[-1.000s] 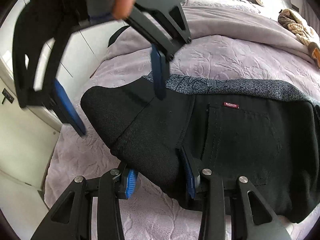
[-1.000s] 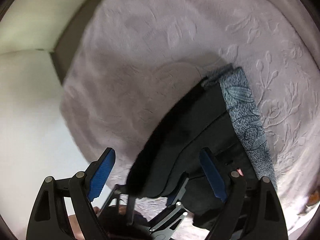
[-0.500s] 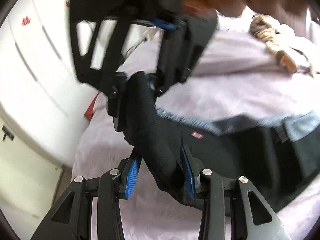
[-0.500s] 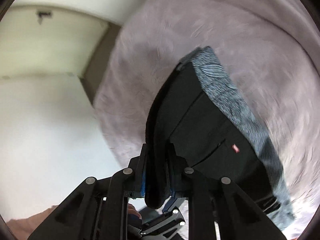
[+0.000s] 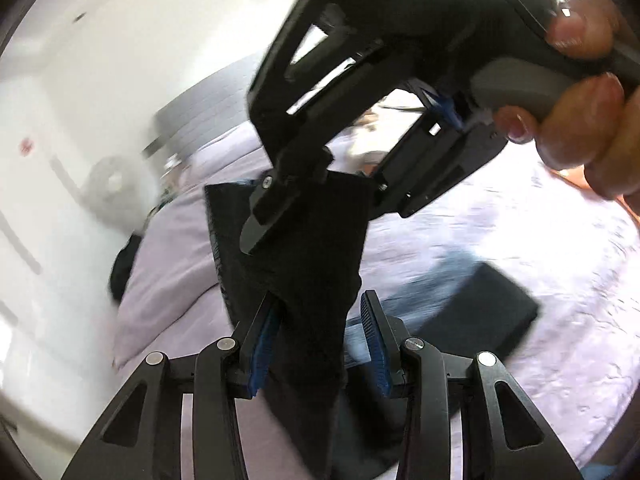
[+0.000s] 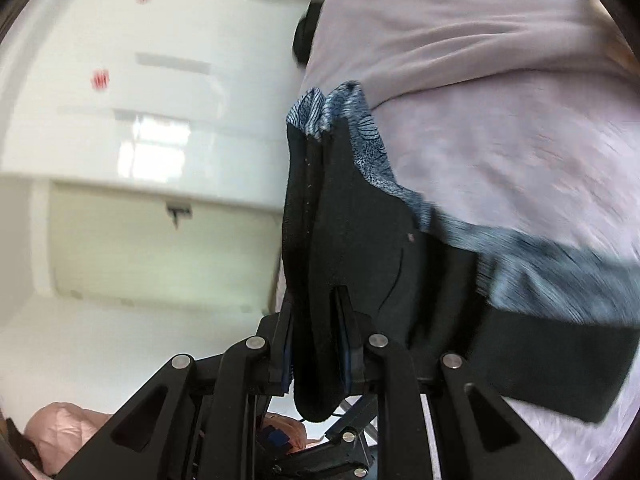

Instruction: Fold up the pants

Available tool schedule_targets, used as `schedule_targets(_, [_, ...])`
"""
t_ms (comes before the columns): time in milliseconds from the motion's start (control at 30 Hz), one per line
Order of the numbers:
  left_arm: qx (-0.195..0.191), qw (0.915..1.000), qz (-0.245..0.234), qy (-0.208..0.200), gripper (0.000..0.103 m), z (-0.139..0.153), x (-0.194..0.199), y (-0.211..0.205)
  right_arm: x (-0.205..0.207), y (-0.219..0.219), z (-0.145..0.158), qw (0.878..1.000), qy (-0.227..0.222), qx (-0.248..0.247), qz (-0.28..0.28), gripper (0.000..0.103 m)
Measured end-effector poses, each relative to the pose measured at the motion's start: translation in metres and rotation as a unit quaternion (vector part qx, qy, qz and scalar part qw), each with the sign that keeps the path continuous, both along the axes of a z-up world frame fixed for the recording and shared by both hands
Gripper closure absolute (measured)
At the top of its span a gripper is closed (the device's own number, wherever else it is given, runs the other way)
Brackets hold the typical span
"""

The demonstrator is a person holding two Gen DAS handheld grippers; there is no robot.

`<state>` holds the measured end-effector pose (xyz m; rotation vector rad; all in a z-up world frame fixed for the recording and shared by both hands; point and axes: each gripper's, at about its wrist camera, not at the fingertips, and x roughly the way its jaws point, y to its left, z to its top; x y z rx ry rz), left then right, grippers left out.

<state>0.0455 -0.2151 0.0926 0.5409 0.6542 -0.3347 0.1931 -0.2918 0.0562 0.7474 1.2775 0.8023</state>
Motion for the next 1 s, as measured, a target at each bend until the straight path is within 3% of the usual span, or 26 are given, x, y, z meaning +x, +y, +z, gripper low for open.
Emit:
schedule_targets(133, [0.022,0.9980,-0.051,0.031,0.061,-0.025,-0.011,-0.052,-0.033,-0.069,-0.033,0.997,0.011,0.031,-0.062,0.084])
schedule_targets(267, [0.064,0.9918,-0.086,0.070,0.061,-0.076,-0.020,-0.096,-0.054,-0.120,-0.087,0.993,0.040,0.041,-0.106,0.084])
schedule_targets(433, [0.094,0.9836,-0.098,0.118,0.061,-0.116,-0.022,-0.115,-0.068,-0.146,-0.154,0.988,0.078,0.033,-0.130,0.084])
schedule_targets(567, [0.105,0.9791,-0.101,0.142,0.057,-0.128,-0.025,-0.115,-0.076,-0.149,-0.188,0.987,0.092,0.015,-0.133,0.084])
schedule_targets(700, [0.094,0.9772,-0.112,0.154,0.055,-0.116,-0.030,-0.104,-0.082,-0.155,-0.191,0.985,0.094,0.013,-0.144,0.084])
schedule_targets(767, [0.081,0.9784,-0.108,0.156,0.033,-0.107,-0.030,-0.092,-0.083,-0.157,-0.186,0.985,0.088,-0.006,-0.147,0.084])
schedule_targets(833, [0.061,0.9815,-0.092,0.156,0.032,-0.095,-0.027,-0.078,-0.083,-0.154,-0.178,0.986,0.078,-0.041,-0.142,0.081])
schedule_targets(933, [0.036,0.9807,-0.046,0.186,0.032,-0.092,-0.011,-0.053,-0.086,-0.154,-0.162,0.984,0.070,-0.087,-0.137,0.077])
schedule_targets(1000, [0.024,0.9778,0.014,0.208,0.032,-0.089,0.007,-0.024,-0.090,-0.153,-0.152,0.981,0.071,-0.116,-0.141,0.074])
